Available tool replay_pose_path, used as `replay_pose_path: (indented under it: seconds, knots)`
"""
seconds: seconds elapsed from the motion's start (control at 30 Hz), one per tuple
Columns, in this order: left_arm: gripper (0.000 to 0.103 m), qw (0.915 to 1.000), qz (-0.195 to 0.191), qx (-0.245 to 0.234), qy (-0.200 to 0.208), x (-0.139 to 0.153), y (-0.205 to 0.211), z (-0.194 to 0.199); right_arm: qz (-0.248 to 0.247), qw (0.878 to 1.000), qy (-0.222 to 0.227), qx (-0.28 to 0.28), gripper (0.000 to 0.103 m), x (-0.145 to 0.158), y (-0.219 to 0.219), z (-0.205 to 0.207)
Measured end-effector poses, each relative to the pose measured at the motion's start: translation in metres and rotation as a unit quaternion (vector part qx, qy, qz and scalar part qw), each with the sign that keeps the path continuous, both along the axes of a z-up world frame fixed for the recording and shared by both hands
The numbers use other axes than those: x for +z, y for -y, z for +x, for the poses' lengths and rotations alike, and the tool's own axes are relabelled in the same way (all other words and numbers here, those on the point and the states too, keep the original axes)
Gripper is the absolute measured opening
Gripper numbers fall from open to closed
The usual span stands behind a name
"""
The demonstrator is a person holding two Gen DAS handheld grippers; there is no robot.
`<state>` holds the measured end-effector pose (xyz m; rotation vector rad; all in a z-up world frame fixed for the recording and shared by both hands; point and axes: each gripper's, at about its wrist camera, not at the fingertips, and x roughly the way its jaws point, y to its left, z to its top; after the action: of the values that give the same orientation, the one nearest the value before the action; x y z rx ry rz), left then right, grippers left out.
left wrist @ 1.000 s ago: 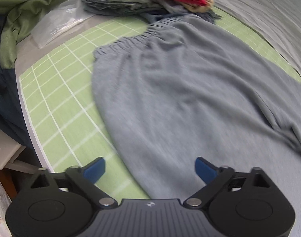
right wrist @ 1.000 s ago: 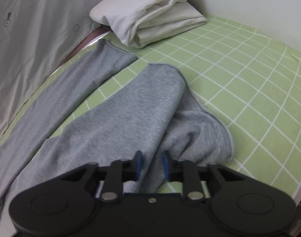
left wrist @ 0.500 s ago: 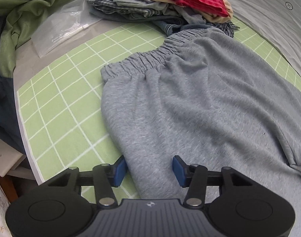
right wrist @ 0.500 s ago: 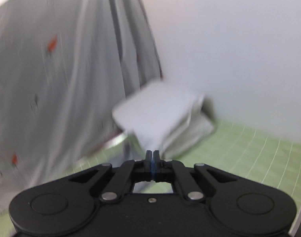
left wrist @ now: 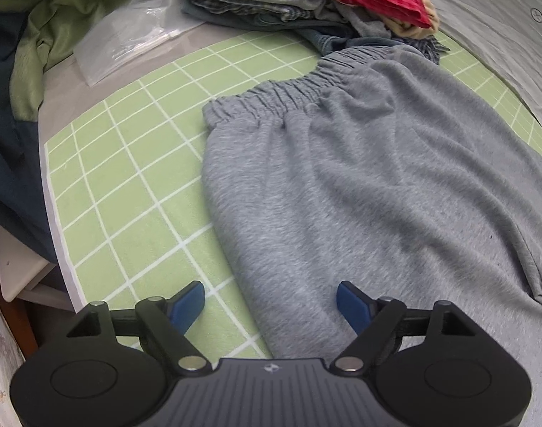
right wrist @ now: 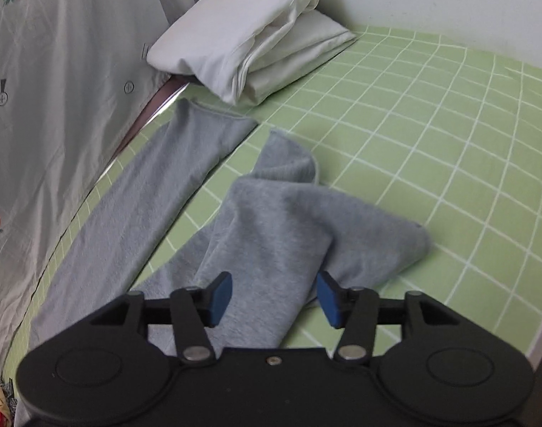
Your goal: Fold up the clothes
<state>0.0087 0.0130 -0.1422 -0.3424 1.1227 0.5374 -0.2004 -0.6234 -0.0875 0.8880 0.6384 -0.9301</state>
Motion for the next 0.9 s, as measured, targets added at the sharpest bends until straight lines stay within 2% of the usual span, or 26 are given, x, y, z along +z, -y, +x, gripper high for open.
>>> replay_pose_path:
  seconds: [0.03,0.07,0.17,0.2,0.23,0.27,0.3,0.33,0.37,0.4,0.47,0.6,0.77,0.83,0.9]
  knots:
    - [0.082,1.0000,0.000,0.003,0.001,0.000,-0.001,0.000,-0.009,1.000,-0.009,-0.003,0.067,-0.002,0.000,0.002]
    - [0.082,1.0000,-0.001,0.006,0.002,0.000,-0.002,0.000,-0.014,1.000,-0.020,-0.011,0.069,-0.004,0.001,0.004]
    - [0.081,0.9998,-0.005,0.015,0.010,0.000,-0.006,0.000,0.016,0.999,-0.008,-0.044,0.067,-0.016,0.013,-0.003]
    - [0.080,0.9998,-0.005,0.015,0.012,0.001,-0.008,0.001,0.029,0.998,0.006,-0.049,0.059,-0.019,0.016,-0.005]
    - [0.078,0.9998,-0.005,0.014,0.015,0.001,-0.009,0.002,0.038,0.998,0.013,-0.050,0.045,-0.022,0.019,-0.007]
    - [0.066,0.9998,0.000,0.011,0.019,0.003,-0.009,0.002,0.040,0.998,0.011,-0.047,0.035,-0.022,0.021,-0.006]
    - [0.047,0.9997,0.005,0.006,0.022,0.005,-0.009,0.004,0.036,0.998,0.009,-0.041,0.013,-0.021,0.022,-0.003]
    - [0.035,0.9996,0.000,0.001,0.027,0.006,-0.010,0.005,0.028,0.999,0.008,-0.034,0.001,-0.018,0.023,-0.001]
    - [0.006,0.9995,-0.007,-0.003,0.032,0.007,-0.012,0.007,0.018,0.999,0.009,-0.026,0.001,-0.013,0.025,0.002]
    - [0.002,0.9988,-0.029,0.000,0.039,0.008,-0.016,0.009,0.004,1.000,0.015,-0.018,0.001,-0.005,0.027,0.005]
    - [0.002,0.9974,-0.047,0.013,0.053,0.011,-0.022,0.014,-0.022,0.999,0.028,-0.003,0.001,0.012,0.032,0.014]
    - [0.002,0.9944,-0.044,0.003,0.096,0.034,-0.022,0.023,-0.069,0.994,0.085,-0.001,0.001,0.063,0.053,0.028]
    - [0.002,0.9873,-0.033,-0.009,0.155,0.071,-0.025,0.024,-0.133,0.970,0.203,-0.006,0.001,0.143,0.044,0.006]
    - [0.002,0.9865,-0.024,-0.012,0.162,0.078,-0.028,0.022,-0.149,0.969,0.196,-0.001,0.001,0.150,0.032,-0.011]
    - [0.002,0.9884,-0.013,-0.012,0.151,0.074,-0.034,0.021,-0.144,0.978,0.152,0.000,0.001,0.133,0.023,-0.024]
